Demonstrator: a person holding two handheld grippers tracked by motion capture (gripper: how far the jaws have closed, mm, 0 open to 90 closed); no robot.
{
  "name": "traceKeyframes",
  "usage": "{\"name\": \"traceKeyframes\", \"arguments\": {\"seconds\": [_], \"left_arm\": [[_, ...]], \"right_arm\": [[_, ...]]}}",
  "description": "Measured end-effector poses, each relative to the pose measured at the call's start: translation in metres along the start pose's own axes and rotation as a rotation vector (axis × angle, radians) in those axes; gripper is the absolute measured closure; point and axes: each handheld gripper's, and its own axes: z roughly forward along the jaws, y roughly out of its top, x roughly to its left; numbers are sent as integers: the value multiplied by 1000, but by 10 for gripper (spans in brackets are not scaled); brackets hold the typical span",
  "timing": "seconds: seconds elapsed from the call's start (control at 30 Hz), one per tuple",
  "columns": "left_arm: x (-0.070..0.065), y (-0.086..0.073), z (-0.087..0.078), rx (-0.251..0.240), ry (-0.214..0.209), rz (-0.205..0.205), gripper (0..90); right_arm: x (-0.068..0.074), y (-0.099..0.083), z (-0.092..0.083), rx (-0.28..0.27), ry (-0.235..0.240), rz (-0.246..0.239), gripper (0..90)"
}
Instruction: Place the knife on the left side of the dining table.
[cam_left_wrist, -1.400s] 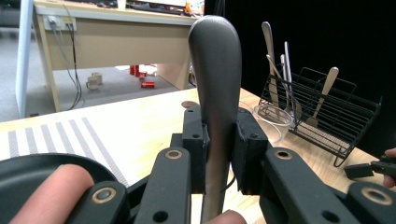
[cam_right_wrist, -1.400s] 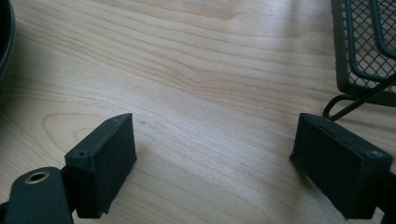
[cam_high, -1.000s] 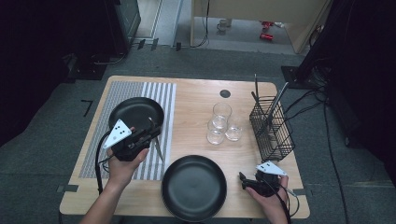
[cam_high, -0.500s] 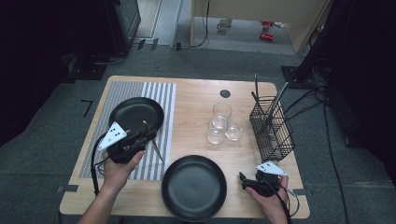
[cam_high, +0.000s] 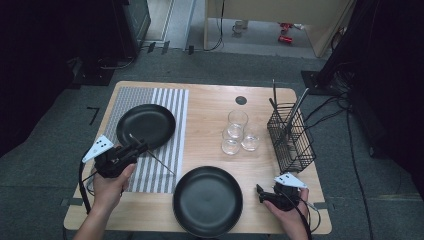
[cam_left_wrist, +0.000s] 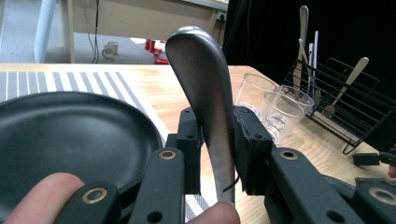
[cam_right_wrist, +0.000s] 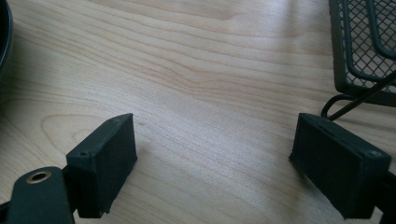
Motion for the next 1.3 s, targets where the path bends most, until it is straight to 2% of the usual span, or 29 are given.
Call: {"name": "traceKeyframes", "arguments": {"seconds": [0.17, 0.3, 0.5, 0.73, 1.0, 1.13, 1.3], "left_arm": [[9, -4, -6, 0, 15, -34, 743], [14, -7, -9, 1, 35, -46, 757], [24, -11, -14, 16, 33, -73, 774], [38, -17, -16, 34, 37, -128, 761], [53, -32, -23, 61, 81, -158, 708], [59, -39, -23, 80, 148, -137, 645], [72, -49, -21, 88, 146, -194, 612]], "right_arm": [[0, 0, 0, 1, 0, -1, 134], [0, 0, 0, 1, -1, -1, 134], [0, 0, 0, 2, -1, -1, 134], [0, 0, 0, 1, -1, -1, 135], [0, 0, 0, 1, -2, -1, 135], [0, 0, 0, 1, -3, -2, 135], [0, 0, 0, 1, -2, -1, 135]]}}
